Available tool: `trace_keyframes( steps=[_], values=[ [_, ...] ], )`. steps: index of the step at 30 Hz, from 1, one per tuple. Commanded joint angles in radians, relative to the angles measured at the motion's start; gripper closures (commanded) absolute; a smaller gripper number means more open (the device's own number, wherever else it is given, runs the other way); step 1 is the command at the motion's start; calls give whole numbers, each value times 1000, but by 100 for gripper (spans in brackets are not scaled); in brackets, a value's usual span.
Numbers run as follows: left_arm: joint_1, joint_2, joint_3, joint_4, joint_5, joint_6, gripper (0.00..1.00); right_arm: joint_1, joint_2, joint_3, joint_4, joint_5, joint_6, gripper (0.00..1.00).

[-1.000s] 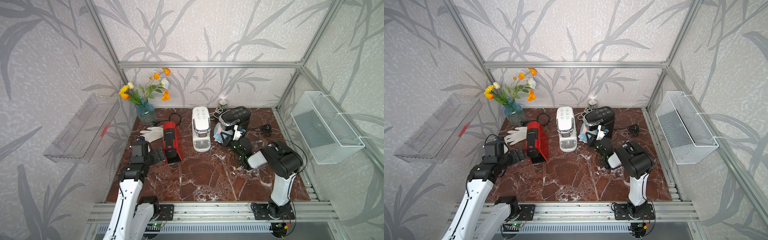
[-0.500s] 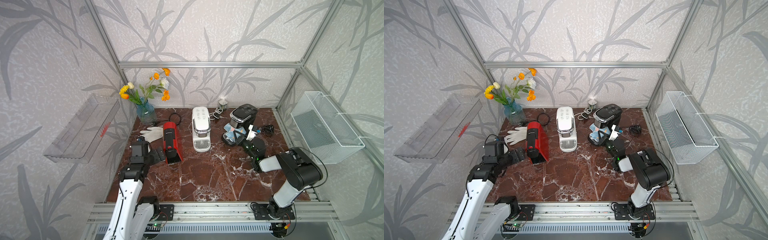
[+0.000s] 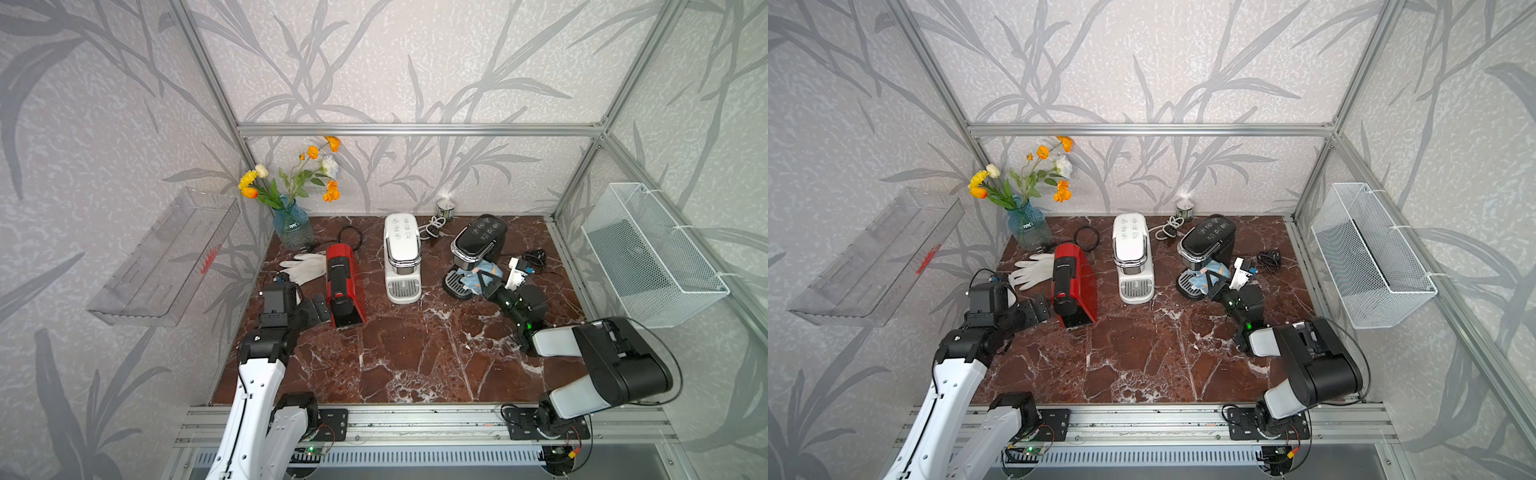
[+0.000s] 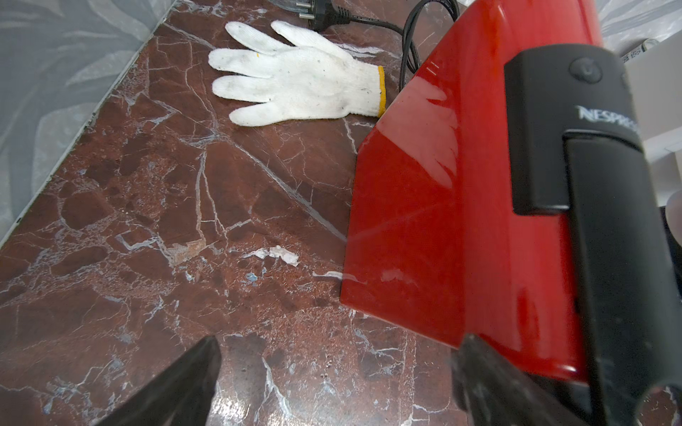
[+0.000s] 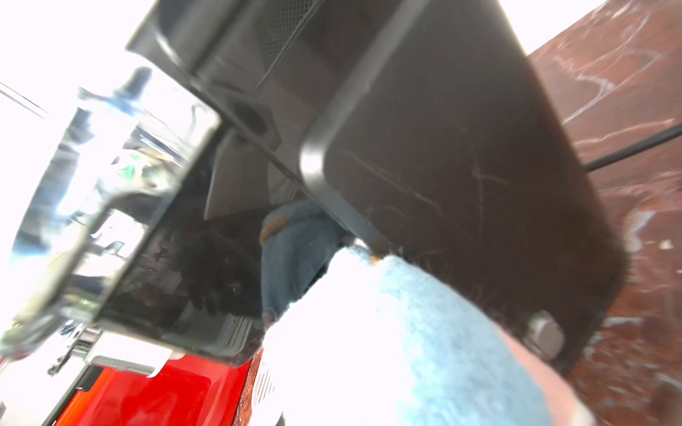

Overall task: Wipe the surface of a coffee machine
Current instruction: Wipe the dirt from the surface of the coffee machine.

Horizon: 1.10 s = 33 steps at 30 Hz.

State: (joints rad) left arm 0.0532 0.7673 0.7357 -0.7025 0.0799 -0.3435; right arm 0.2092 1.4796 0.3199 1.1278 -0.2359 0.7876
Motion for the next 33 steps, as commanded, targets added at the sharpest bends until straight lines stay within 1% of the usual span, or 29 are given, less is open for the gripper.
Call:
trace_keyframes(
  steps=[1,3,7,9,11,14,15,16,20,22,25,29,33],
  values=[
    [-11,-8,-8,36,35,3,0,-34,-109,-9,-68,33,-34,93],
    [-10,-7,-7,38,37,3,0,-50,-146,-13,-124,36,-44,93],
    [-12,-5,-7,38,41,3,0,-91,-186,-17,-164,33,-42,93],
    [-11,-8,-7,36,40,3,0,-117,-196,18,-257,21,-33,93],
    [-11,-11,-8,37,40,3,0,-114,-190,63,-317,-26,-69,93],
    [-11,-12,-7,37,38,2,0,-46,-186,97,-376,-20,-112,94],
    [-11,-13,-6,36,37,3,0,-18,-188,97,-426,2,-114,94],
    [-12,-13,-8,36,36,2,0,22,-187,95,-437,25,-114,94],
    [-11,-11,-8,36,34,1,0,178,-144,88,-438,117,-98,94],
    [-11,-10,-8,37,38,1,0,243,-104,87,-406,171,-82,94],
    [-11,-4,-7,38,44,2,0,295,-29,99,-298,203,-54,94],
    [-12,-4,-6,38,43,2,0,335,116,145,-177,244,-41,95],
    [-12,-6,-7,37,41,1,0,364,255,155,-18,344,-16,97]
  ],
)
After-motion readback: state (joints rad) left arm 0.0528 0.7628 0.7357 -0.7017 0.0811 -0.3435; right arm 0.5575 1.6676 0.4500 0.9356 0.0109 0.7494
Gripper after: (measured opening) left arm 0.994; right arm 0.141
